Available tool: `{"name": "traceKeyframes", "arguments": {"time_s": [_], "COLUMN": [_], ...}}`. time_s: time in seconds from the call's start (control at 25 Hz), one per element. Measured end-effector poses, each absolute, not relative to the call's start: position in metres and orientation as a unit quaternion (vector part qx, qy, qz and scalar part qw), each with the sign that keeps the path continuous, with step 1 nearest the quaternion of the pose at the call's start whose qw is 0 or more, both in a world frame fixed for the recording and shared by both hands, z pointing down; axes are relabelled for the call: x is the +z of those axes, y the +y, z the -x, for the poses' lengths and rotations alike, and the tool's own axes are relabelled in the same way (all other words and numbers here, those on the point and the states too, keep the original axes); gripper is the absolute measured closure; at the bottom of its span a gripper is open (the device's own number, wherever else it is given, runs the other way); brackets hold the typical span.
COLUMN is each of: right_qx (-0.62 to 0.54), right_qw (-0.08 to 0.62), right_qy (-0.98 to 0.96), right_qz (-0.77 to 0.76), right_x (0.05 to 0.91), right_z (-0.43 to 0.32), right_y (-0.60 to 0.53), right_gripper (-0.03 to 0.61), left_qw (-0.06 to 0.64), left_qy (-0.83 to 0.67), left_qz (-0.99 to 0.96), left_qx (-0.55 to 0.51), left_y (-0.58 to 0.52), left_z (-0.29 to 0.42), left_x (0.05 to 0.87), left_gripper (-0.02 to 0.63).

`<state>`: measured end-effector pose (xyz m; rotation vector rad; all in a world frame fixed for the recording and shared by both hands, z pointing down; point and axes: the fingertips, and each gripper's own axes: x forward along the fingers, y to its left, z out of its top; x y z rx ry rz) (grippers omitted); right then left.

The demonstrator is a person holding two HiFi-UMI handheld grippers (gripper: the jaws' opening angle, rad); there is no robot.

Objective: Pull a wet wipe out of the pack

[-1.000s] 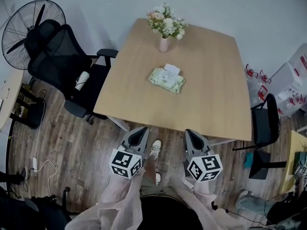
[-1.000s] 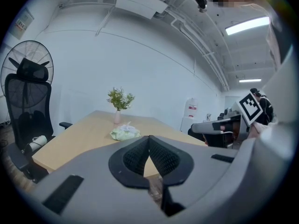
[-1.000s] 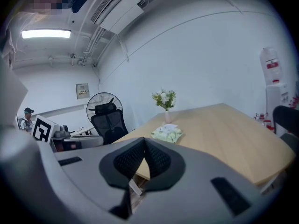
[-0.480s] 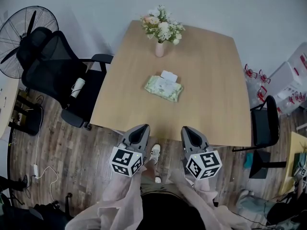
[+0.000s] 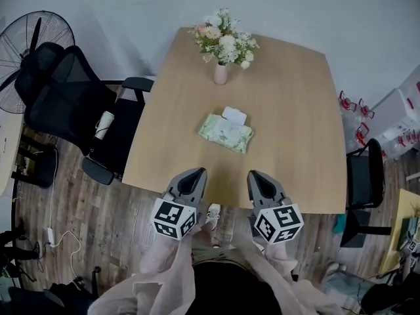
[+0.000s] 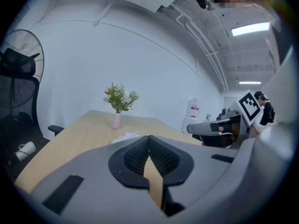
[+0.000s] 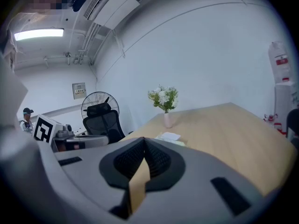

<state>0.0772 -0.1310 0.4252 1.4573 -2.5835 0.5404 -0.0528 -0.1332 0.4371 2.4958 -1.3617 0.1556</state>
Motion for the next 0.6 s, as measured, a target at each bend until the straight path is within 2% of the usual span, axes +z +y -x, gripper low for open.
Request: {"name": "traceKeyframes", "arguments": {"time_s": [0.6], "right_qx": [0.195], "right_qw": [0.072], "right_qy": [-0.836], "right_qz": [-0.507], "right_x": [0.439], "right_z": [-0.081], "right_y": [-0.219], "right_gripper": [0.569], "left_qw": [0.159], "left_qy": [-0.456], "left_qz": [-0.873], "left_qx": [0.067], "left_y": [-0.224], "left_z": [0.058], "left_x": [0.448], "left_gripper": [0.603]}}
